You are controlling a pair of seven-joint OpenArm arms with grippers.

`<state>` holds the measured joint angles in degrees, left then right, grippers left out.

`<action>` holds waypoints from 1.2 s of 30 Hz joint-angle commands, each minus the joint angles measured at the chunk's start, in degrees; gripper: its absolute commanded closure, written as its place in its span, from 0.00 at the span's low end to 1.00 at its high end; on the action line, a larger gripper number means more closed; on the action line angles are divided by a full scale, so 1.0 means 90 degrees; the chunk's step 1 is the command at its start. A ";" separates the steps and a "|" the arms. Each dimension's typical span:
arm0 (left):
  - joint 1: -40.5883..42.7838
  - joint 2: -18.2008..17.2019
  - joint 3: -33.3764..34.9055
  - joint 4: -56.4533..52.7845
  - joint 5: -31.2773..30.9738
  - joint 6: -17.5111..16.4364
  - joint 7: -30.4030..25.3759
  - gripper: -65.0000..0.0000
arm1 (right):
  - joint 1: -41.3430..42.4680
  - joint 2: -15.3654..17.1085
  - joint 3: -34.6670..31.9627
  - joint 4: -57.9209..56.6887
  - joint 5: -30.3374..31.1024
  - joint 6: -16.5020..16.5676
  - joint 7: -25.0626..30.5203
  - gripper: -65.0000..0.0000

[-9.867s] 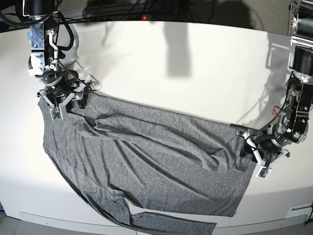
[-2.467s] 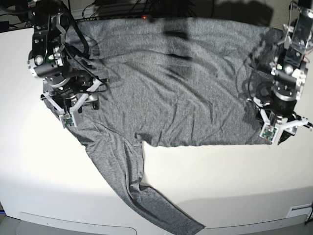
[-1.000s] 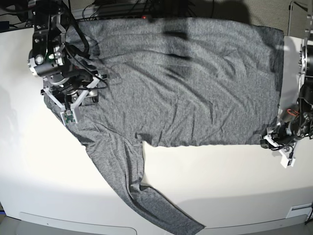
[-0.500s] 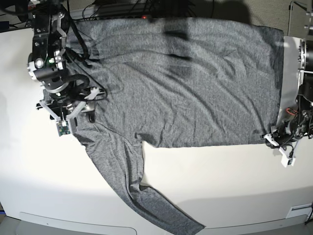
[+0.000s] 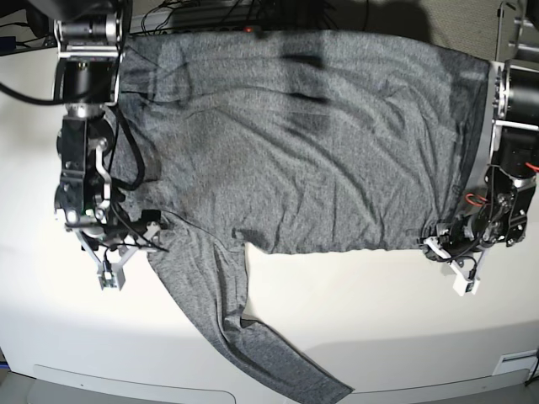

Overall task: Fold the T-shirt properly
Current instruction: 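Grasp the shirt's side edges near the hem with both grippers, then lift the hem with both grippers and fold it toward the collar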

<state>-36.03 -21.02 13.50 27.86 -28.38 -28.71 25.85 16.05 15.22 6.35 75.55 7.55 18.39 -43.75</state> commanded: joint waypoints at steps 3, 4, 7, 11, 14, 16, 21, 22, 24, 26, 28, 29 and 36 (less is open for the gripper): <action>-0.0121 0.0010 -0.0007 0.0049 0.0053 -0.0010 0.0097 1.00 | 0.0602 0.0073 0.0019 -0.0544 -0.0010 0.0007 0.0126 0.36; -0.0121 0.0007 -0.0007 0.0049 0.0053 -0.0010 0.0097 1.00 | 0.0709 0.0073 0.0019 -0.0719 -0.0015 0.0010 0.0153 0.36; -0.0121 0.0005 -0.0007 0.0049 0.0053 -0.0010 0.0097 1.00 | 0.0969 0.0075 0.0019 -0.1265 -0.0231 0.0010 0.0481 0.36; -0.0121 0.0005 -0.0007 0.0049 0.0053 -0.0010 0.0100 1.00 | 0.1234 0.0075 0.0019 -0.2035 -0.0340 0.0085 0.0668 0.36; -0.0121 0.0005 -0.0007 0.0046 0.0053 -0.0010 0.0124 1.00 | 0.1297 0.0075 0.0019 -0.2450 -0.0338 0.0253 0.0782 0.36; -0.0121 0.0005 -0.0007 0.0049 0.0053 -0.0010 0.0126 1.00 | 0.1285 0.0075 0.0019 -0.2565 -0.0311 0.0287 0.0765 0.36; -0.0124 0.0005 -0.0007 0.0049 0.0053 -0.0007 0.0121 1.00 | 0.1285 0.0109 0.0022 -0.2562 -0.0294 0.0291 0.0993 0.62; -0.0124 0.0007 -0.0007 0.0049 0.0053 -0.0007 0.0121 1.00 | 0.1285 0.0109 0.0024 -0.2562 -0.0294 0.0284 0.1156 0.69; -0.0124 0.0007 -0.0007 0.0056 0.0053 -0.0007 0.0121 1.00 | 0.1285 0.0097 0.0039 -0.2562 -0.0294 0.0284 0.1348 0.82; -0.0124 0.0007 -0.0007 0.0058 0.0056 -0.0005 0.0121 1.00 | 0.1282 0.0090 0.0044 -0.2565 -0.0296 0.0282 0.1384 0.97; -0.0124 0.0007 -0.0007 0.0058 0.0056 -0.0005 0.0121 1.00 | 0.1282 0.0092 0.0044 -0.2565 -0.0301 0.0274 0.1387 1.00; -0.0124 0.0005 -0.0007 0.0058 0.0056 -0.0005 0.0119 1.00 | 0.1285 0.0092 0.0044 -0.2565 -0.0313 0.0238 0.1406 1.00; -0.0124 0.0007 -0.0007 0.0061 0.0068 -0.0005 0.0068 1.00 | 0.1285 0.0095 0.0044 -0.2565 -0.0563 0.0114 0.1603 1.00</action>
<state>-35.90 -20.60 13.50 27.88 -28.32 -28.71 25.67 25.69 15.38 6.44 51.70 2.04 19.77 -30.83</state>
